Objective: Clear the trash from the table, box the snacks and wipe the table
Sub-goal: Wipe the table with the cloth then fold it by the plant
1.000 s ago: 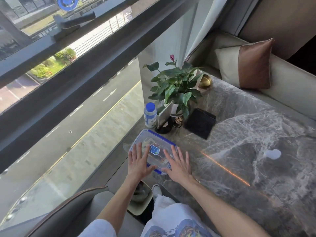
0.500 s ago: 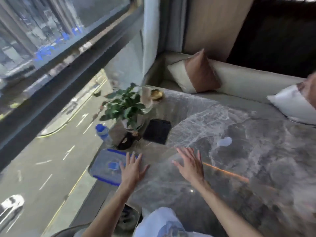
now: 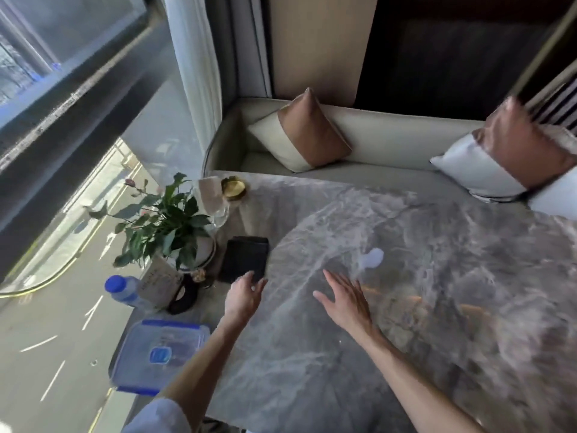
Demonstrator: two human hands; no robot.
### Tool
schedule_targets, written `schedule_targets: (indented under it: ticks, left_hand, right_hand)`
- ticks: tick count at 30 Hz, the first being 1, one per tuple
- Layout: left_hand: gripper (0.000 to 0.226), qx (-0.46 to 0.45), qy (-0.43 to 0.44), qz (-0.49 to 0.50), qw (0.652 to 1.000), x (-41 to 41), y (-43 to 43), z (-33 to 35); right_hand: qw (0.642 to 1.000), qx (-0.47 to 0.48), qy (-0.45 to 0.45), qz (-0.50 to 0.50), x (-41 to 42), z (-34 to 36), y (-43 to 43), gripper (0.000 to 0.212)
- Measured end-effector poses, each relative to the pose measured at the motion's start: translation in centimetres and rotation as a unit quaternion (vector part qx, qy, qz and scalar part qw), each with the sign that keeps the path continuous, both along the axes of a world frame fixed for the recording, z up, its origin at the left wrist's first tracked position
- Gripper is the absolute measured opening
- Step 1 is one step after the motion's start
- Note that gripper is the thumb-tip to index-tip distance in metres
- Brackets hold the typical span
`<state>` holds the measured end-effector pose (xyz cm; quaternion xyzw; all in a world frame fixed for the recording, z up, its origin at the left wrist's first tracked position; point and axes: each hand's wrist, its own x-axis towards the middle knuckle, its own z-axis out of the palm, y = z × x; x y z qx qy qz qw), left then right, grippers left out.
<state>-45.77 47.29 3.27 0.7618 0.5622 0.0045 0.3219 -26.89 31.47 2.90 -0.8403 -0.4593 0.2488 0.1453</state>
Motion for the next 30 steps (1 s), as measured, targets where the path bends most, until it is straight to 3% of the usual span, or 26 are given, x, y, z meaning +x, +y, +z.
schedule_targets:
  ticks: [7,11,15,21,27,30]
  left_hand:
    - [0.029,-0.038,0.06,-0.002,0.997,0.3,11.2,-5.9]
    - [0.052,-0.088,0.109,0.021,0.99,1.3,15.0,-9.4]
    - [0.058,-0.091,0.13,0.093,0.983,2.2,16.0,-10.5]
    - [0.053,-0.131,0.089,0.174,0.972,1.9,17.6,-10.9]
    - [0.042,-0.104,0.108,0.118,0.982,1.3,18.2,-9.9]
    - [0.032,-0.096,0.07,0.09,0.989,1.7,17.2,-7.8]
  right_hand:
    - [0.997,-0.005,0.004,0.083,-5.5,-3.8,15.4,0.057]
    - [0.986,-0.103,0.007,0.128,-7.0,-8.4,20.5,0.068]
    - [0.968,-0.174,-0.03,0.179,-8.0,-11.1,21.4,0.076]
    - [0.975,-0.17,-0.04,0.137,-9.3,-11.5,20.7,0.074]
    - [0.969,-0.206,-0.01,0.138,-8.2,-10.6,21.5,0.059]
    - [0.968,-0.225,0.041,0.1,-7.7,-10.2,22.4,0.06]
